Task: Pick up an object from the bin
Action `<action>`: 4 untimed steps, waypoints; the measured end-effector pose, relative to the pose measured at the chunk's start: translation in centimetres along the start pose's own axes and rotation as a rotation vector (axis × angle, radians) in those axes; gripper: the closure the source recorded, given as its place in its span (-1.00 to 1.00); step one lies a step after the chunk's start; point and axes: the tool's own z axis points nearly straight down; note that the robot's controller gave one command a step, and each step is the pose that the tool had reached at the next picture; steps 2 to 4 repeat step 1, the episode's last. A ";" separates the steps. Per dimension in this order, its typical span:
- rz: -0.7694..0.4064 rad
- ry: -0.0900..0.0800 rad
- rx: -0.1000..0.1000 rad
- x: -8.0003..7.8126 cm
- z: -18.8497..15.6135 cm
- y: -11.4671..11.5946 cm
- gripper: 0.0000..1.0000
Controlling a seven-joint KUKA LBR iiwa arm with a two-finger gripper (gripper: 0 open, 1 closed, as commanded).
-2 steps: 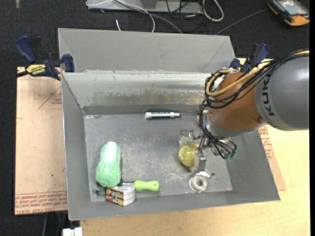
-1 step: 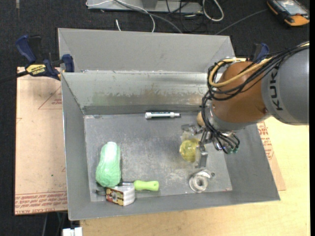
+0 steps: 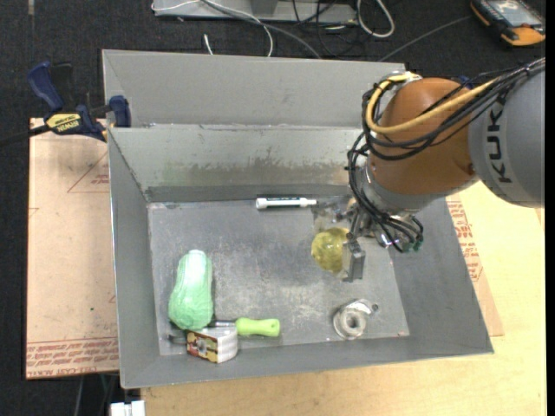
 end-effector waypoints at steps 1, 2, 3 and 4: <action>0.129 -0.003 -0.001 -1.1 -6.3 -1.2 1.00; 0.129 -0.003 -0.001 -1.1 -6.3 -1.2 1.00; 0.129 -0.003 -0.001 -1.1 -6.3 -1.2 1.00; 0.129 -0.003 -0.001 -1.1 -6.3 -1.2 1.00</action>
Offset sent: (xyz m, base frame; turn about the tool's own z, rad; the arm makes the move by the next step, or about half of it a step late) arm 0.0381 0.0131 -0.0262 -0.1413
